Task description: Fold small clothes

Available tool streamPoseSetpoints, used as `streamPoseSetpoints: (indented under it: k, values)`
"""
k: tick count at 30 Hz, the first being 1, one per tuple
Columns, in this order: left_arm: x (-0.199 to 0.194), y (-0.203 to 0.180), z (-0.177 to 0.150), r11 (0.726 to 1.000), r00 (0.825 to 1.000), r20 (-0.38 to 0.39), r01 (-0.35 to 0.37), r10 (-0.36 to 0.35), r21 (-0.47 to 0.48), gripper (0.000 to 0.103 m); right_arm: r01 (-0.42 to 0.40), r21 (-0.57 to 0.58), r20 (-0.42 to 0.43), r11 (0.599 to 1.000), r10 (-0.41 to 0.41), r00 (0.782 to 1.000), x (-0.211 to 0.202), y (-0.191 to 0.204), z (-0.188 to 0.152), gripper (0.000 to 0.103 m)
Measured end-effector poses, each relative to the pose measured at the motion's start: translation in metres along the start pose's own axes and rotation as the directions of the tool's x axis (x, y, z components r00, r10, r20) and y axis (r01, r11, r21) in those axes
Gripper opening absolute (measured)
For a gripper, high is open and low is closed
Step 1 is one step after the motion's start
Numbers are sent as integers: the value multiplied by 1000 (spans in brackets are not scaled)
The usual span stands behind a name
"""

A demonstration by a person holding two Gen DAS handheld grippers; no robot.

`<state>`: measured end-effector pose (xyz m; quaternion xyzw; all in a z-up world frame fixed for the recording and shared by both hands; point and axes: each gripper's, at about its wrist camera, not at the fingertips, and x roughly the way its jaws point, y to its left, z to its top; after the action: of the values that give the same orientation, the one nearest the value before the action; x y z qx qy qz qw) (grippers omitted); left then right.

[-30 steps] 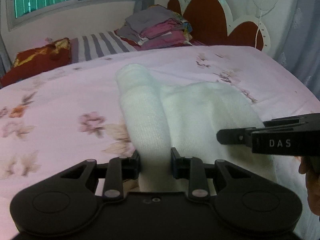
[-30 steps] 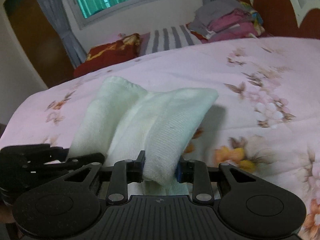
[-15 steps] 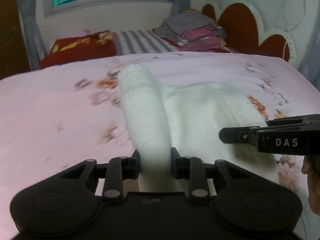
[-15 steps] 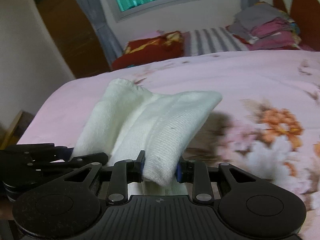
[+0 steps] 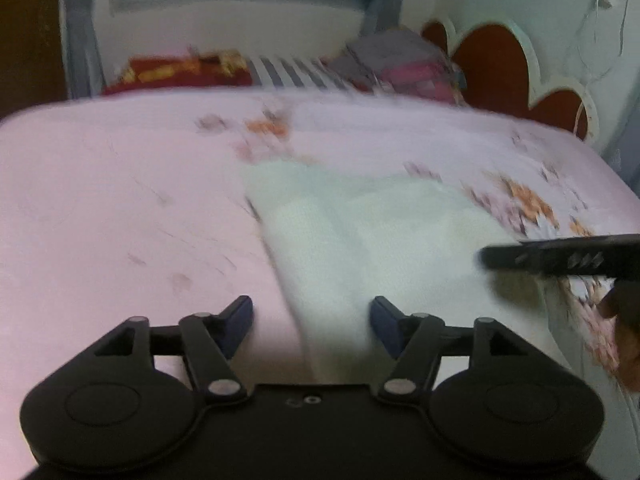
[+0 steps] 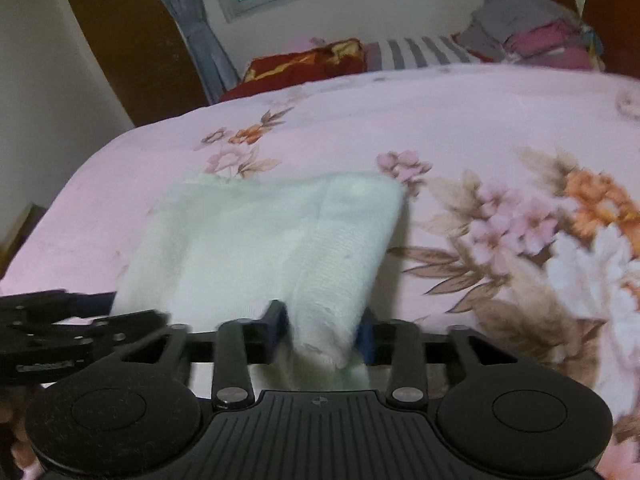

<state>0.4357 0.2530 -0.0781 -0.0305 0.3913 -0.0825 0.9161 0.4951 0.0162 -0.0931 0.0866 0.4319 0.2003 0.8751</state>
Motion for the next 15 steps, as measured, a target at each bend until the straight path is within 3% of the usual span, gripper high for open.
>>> streamPoseSetpoints:
  k: [2, 4, 5, 6, 10, 12, 13, 15]
  values:
    - [-7, 5, 5, 1000, 998, 53, 16, -15, -13, 49, 38, -2, 88, 999, -37, 995, -19, -3, 7, 52]
    - [-1, 4, 20, 998, 994, 89, 58, -57, -6, 39, 9, -13, 133, 1000, -7, 991, -26, -2, 20, 42]
    - [5, -1, 28, 998, 993, 91, 69, -69, 7, 37, -10, -41, 132, 999, 15, 991, -22, 3, 27, 29]
    - [12, -5, 33, 997, 993, 92, 78, -79, 19, 37, -5, -77, 118, 997, 14, 993, -13, 11, 33, 27]
    - [46, -17, 44, 996, 996, 43, 73, -76, 56, 34, -5, -149, 65, 989, 15, 998, 25, 28, 49, 27]
    - [62, -12, 33, 997, 998, -10, 68, -68, 41, 33, 37, -192, 27, 981, -33, 999, 46, 27, 47, 26]
    - [63, -10, 28, 997, 998, 2, 70, -71, 38, 33, 77, -210, 12, 975, -76, 997, 57, 23, 44, 26]
    - [60, -13, 26, 997, 998, 1, 59, -59, 45, 33, 85, -199, 25, 976, -81, 996, 65, 12, 40, 27]
